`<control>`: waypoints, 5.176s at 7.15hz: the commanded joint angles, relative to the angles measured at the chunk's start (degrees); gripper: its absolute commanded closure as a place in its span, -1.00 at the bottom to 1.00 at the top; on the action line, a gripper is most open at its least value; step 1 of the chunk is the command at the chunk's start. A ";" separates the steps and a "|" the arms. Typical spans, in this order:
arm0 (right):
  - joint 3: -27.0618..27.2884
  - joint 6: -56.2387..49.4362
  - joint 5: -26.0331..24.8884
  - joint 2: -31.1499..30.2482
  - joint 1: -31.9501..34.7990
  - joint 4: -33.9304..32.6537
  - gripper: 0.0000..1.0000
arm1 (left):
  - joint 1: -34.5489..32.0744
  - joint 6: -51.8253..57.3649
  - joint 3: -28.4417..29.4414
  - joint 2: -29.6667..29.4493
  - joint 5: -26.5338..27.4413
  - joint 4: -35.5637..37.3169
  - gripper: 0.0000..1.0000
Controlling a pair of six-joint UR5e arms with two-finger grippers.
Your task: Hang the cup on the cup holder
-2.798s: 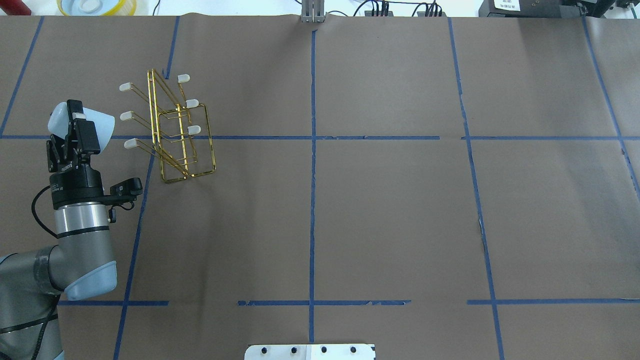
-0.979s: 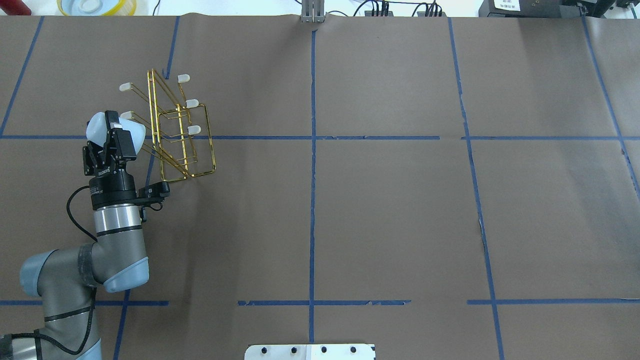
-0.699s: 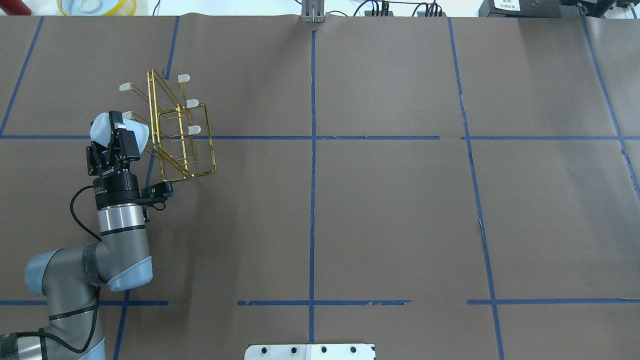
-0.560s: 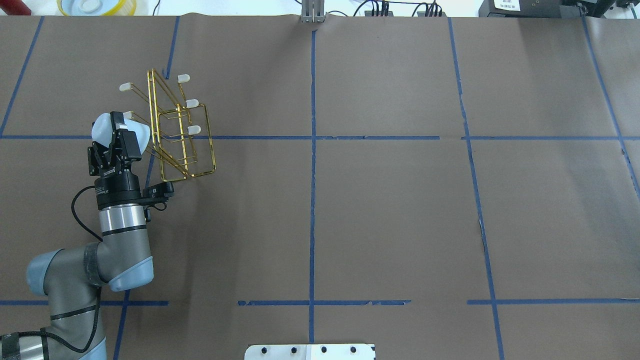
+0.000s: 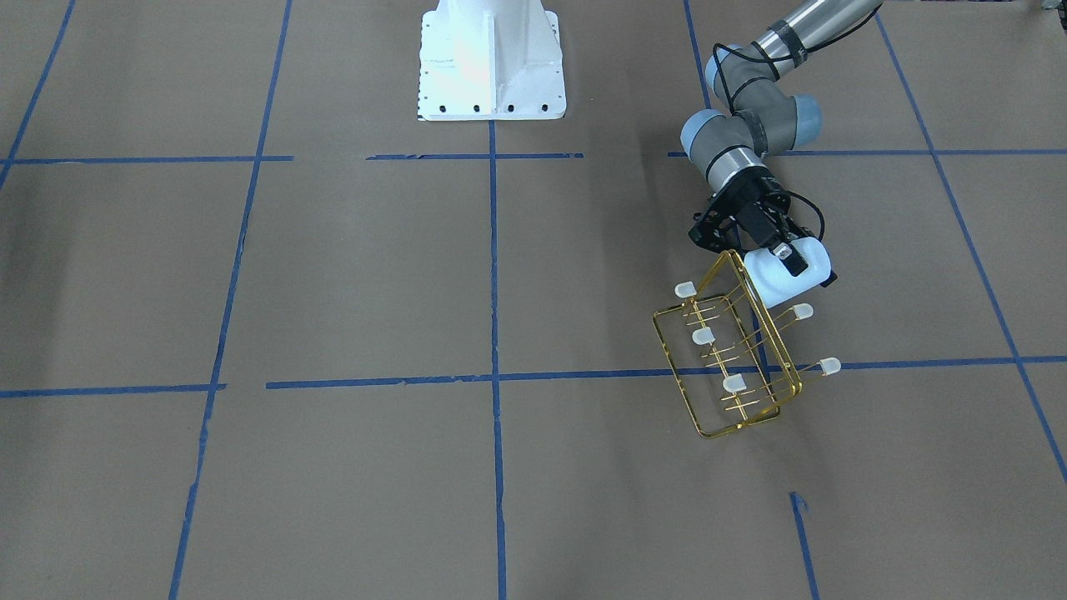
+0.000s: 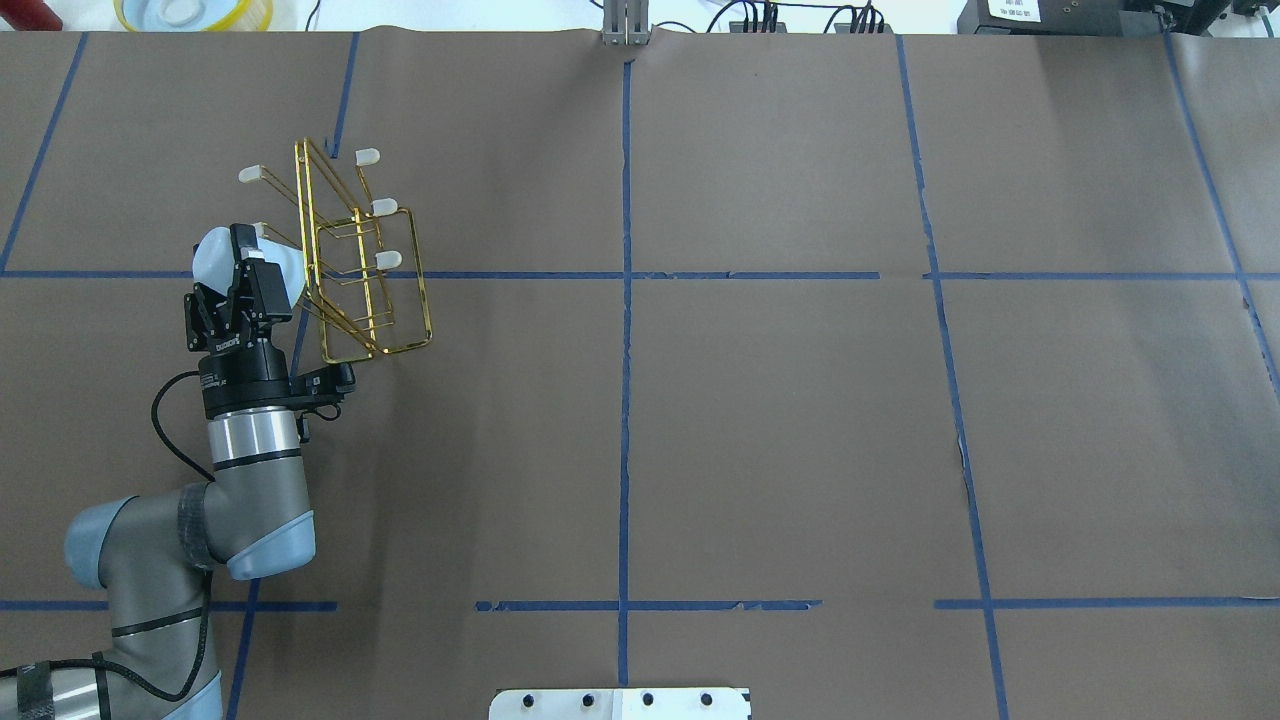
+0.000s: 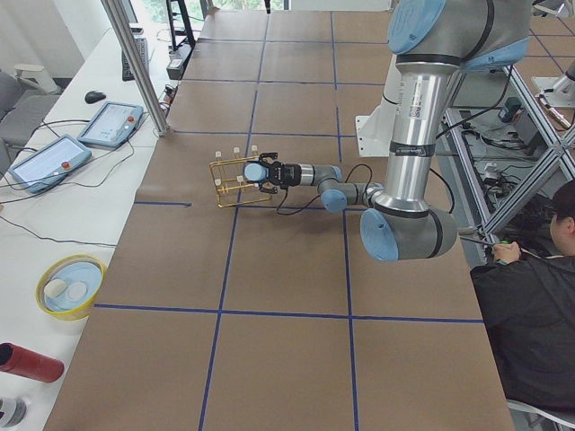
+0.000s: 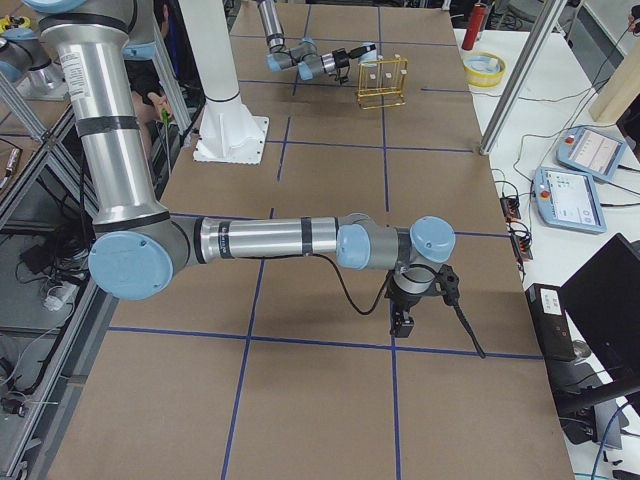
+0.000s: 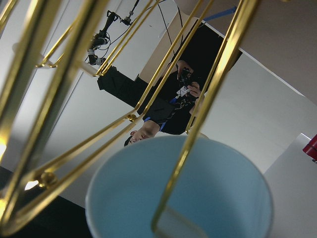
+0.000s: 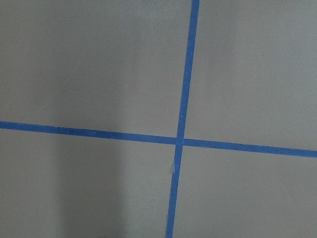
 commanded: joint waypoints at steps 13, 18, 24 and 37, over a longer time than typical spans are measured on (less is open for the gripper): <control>-0.02 -0.02 0.00 0.00 0.00 0.00 -1.00 | 0.04 -15.35 -15.19 16.55 -0.07 -4.53 -1.00; -0.02 -0.02 0.00 0.00 0.00 0.00 -1.00 | -0.05 -15.82 -17.92 22.37 -2.43 -42.09 -1.00; -0.02 0.07 0.00 0.00 0.00 0.00 -1.00 | -0.84 -17.32 -17.22 23.69 -17.69 -79.81 -1.00; -0.02 -0.02 0.00 0.00 0.00 0.00 -1.00 | -40.27 -77.36 -9.67 25.01 -111.01 -55.40 -1.00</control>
